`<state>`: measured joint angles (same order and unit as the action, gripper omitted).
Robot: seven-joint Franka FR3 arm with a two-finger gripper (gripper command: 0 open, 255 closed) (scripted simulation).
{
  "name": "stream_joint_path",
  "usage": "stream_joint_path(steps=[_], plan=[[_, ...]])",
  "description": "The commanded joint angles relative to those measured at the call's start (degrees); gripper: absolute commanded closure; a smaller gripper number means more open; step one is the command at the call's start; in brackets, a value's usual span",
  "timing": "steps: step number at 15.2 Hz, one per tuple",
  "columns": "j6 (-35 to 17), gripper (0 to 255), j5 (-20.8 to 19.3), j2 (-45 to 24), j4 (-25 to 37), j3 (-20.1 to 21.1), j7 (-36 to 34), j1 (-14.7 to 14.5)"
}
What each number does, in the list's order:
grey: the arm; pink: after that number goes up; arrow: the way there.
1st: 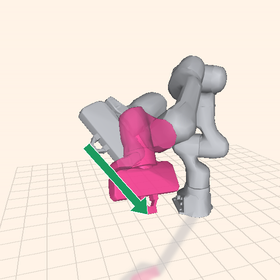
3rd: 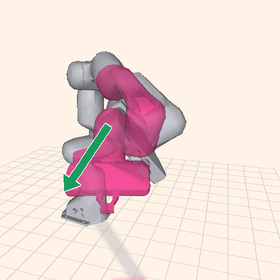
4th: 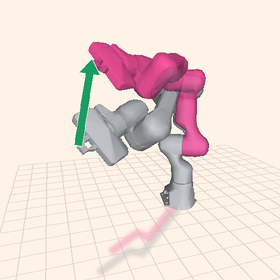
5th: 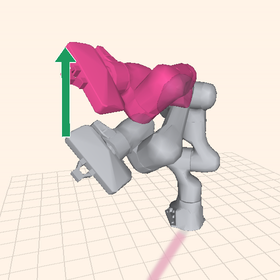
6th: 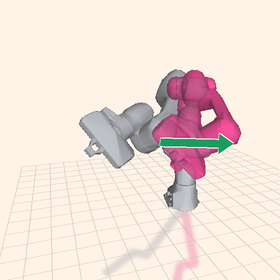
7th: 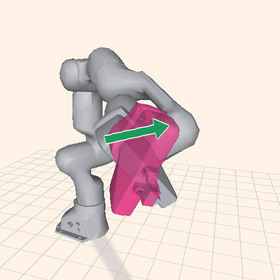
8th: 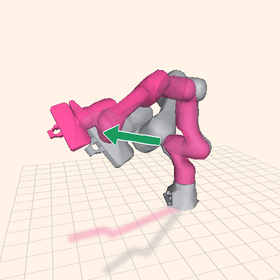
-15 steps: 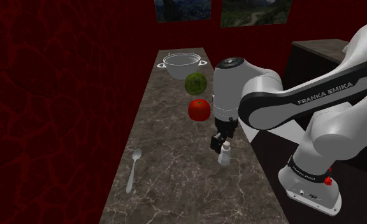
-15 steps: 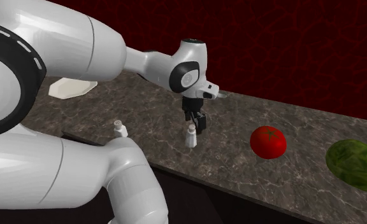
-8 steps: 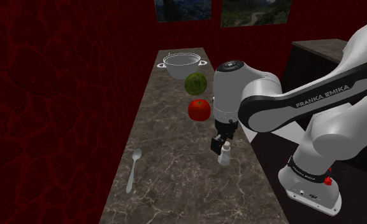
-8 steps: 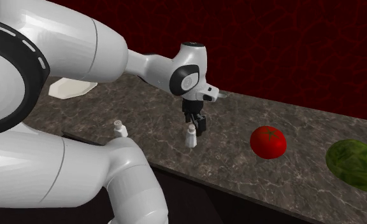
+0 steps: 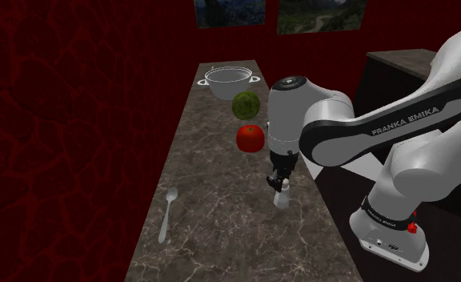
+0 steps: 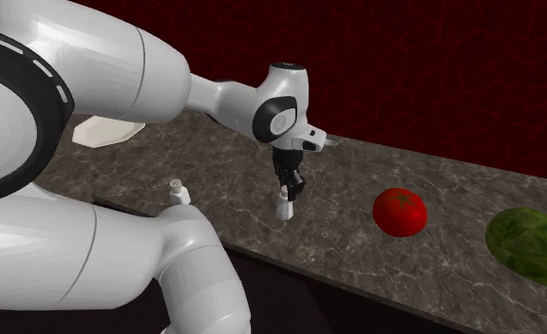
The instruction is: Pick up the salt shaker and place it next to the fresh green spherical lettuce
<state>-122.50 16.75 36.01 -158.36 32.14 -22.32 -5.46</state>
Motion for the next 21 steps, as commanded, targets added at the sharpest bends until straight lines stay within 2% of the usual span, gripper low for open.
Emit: stream_joint_path(steps=[1, 3, 21], plan=[[0.0, 255, 0.0, -0.02, -0.02, 0.01, 0.0, 0.0], [-0.01, 255, 0.0, -0.02, -0.02, 0.01, 0.0, 0.0], [16.24, 255, -2.72, 6.26, 10.02, -4.92, 0.95, 0.18]])
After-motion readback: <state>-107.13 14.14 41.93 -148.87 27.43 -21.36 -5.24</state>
